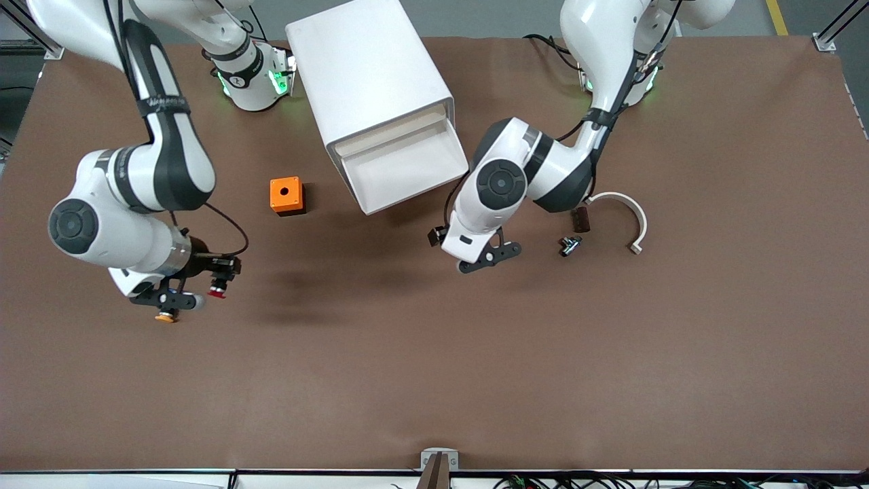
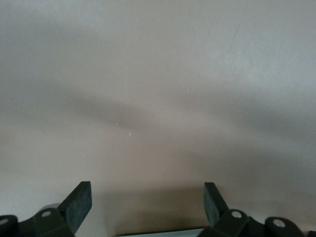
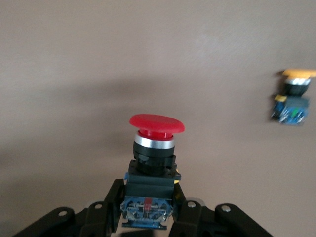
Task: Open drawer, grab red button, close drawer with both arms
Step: 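Carry the red button to the table while the left gripper pushes the drawer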
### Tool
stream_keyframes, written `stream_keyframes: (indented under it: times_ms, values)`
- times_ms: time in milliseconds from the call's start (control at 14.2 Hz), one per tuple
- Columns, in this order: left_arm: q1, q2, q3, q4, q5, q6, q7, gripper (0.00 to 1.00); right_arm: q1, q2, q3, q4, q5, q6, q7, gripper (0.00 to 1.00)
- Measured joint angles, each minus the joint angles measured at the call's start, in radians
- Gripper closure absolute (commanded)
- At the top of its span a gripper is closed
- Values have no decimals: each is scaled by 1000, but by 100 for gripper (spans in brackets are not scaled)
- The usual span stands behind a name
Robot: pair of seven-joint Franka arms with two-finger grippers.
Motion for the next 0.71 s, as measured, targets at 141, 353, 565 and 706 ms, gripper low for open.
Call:
stream_keyframes:
  times_ms: [141,353,565,706]
  values:
    - [-23,-4,0,-9,3,1,-15,0,-31,52,1,-8,-22,76,-48,100]
    - [-59,-4,0,-10,3,1,-63,0,-45,124,2,-11,-72,177,-55,100]
    - [-107,-4,0,-14,4,2,-128,0,-48,175,2,-11,-82,239,-55,100]
    - [-139,-4,-1,-19,4,2,-162,0,-54,200,2,-11,-84,264,-55,100]
